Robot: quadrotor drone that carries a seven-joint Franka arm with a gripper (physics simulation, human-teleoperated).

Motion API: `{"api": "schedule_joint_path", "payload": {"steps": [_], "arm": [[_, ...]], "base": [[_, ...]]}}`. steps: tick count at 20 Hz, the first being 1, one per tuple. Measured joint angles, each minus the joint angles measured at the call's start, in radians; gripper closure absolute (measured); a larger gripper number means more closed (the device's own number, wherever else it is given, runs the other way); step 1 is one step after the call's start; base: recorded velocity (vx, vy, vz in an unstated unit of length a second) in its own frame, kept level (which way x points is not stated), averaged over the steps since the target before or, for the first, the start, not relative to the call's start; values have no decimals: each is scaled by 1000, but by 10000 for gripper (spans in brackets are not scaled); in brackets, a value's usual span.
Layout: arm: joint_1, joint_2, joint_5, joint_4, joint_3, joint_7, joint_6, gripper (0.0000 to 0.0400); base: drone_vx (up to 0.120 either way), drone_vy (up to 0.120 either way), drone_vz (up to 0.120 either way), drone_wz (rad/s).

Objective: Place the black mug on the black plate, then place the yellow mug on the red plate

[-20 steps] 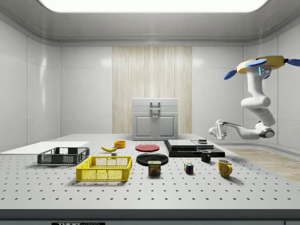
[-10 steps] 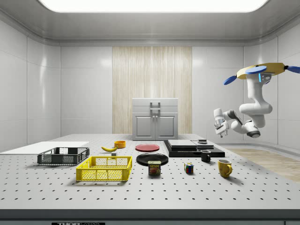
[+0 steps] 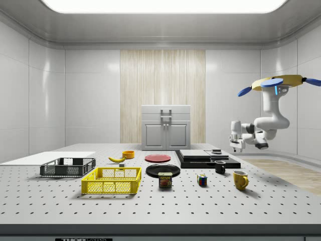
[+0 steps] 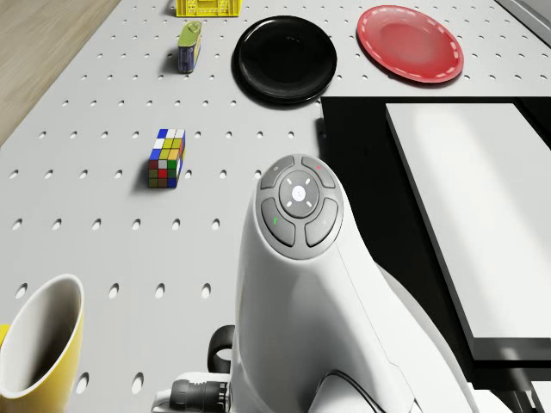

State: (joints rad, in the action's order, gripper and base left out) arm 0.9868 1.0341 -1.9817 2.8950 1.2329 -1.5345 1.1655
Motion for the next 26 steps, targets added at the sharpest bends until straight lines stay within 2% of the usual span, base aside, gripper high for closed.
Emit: {"api": "schedule_joint_path", "payload": {"steps": [8, 19, 26], "arm": [[52, 50, 6, 0, 30, -38, 15, 0], [82, 110, 34, -3, 54, -64, 61, 0], [94, 145, 52, -6, 65, -76, 93, 0]], "base": [[105, 0, -20, 0], [120, -80, 0, 0], [120, 0, -120, 0]]}}
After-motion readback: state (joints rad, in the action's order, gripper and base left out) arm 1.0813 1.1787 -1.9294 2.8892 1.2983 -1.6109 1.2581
